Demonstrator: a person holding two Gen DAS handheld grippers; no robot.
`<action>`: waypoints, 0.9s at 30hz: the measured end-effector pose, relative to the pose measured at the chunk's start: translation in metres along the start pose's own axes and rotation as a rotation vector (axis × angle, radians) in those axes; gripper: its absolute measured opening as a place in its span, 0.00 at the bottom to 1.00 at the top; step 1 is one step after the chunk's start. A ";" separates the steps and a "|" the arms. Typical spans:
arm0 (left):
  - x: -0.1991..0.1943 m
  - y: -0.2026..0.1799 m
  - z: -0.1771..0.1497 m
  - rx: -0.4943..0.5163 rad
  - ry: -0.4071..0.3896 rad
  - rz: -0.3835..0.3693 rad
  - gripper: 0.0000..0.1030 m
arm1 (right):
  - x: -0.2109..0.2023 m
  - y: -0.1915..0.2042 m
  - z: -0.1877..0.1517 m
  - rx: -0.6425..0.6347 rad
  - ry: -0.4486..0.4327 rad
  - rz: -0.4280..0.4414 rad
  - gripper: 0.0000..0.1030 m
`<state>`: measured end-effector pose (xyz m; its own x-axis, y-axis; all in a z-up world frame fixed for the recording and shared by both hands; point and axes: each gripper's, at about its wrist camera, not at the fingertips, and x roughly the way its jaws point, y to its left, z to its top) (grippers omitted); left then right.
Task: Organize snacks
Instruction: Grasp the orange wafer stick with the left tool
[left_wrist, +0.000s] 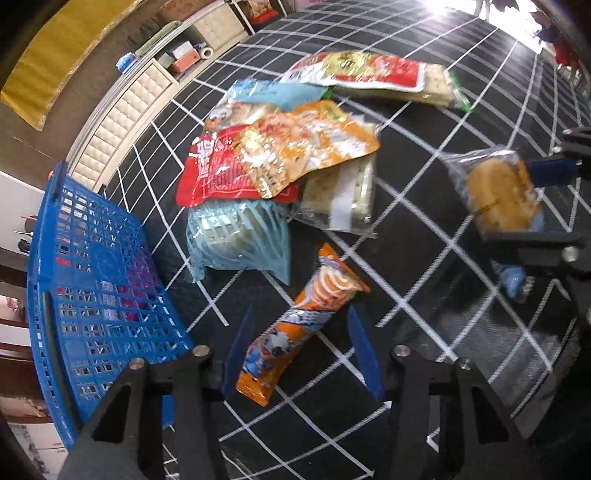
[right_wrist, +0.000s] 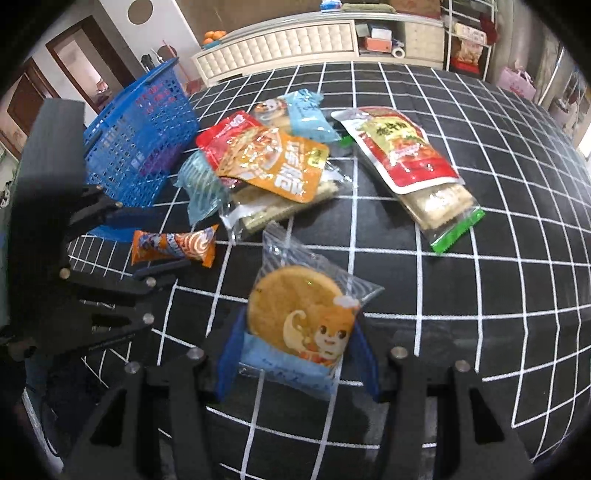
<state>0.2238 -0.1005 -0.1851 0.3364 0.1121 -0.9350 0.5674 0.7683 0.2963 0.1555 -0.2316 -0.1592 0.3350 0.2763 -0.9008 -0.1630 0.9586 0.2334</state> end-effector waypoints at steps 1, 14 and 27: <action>0.004 0.001 0.001 -0.001 0.011 0.011 0.49 | 0.001 -0.001 0.001 0.001 0.001 0.003 0.57; 0.011 0.001 -0.006 -0.005 0.021 -0.054 0.13 | -0.001 0.000 0.001 0.013 0.000 0.025 0.57; -0.098 0.020 -0.031 -0.115 -0.233 -0.056 0.12 | -0.061 0.036 0.010 -0.041 -0.091 -0.012 0.57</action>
<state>0.1790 -0.0767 -0.0936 0.4787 -0.0706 -0.8751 0.5051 0.8374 0.2088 0.1382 -0.2139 -0.0921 0.4201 0.2713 -0.8660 -0.1953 0.9589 0.2057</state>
